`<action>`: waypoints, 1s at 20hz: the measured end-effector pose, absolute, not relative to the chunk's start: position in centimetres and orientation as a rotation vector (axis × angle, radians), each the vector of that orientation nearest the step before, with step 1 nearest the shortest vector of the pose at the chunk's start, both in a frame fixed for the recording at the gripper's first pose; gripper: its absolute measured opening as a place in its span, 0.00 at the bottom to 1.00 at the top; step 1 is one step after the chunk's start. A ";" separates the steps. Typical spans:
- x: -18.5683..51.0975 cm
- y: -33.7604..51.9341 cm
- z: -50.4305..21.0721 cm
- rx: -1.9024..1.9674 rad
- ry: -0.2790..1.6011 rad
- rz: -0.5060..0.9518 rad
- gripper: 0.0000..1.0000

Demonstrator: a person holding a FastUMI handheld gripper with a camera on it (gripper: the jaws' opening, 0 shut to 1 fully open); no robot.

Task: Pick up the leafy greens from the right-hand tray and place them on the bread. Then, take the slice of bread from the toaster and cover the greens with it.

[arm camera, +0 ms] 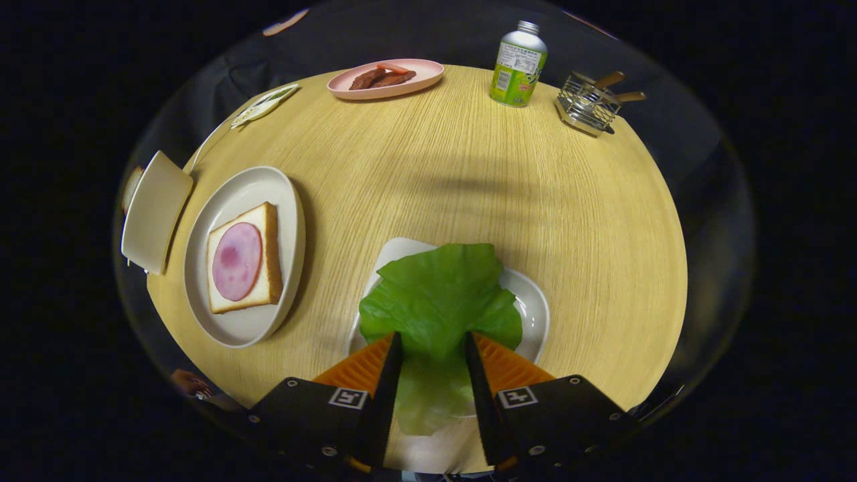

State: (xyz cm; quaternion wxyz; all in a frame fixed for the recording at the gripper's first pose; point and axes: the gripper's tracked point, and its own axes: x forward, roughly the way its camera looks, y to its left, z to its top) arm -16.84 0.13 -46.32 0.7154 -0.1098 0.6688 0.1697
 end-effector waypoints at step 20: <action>-15.0 7.3 -36.5 0.126 1.378 0.359 0.03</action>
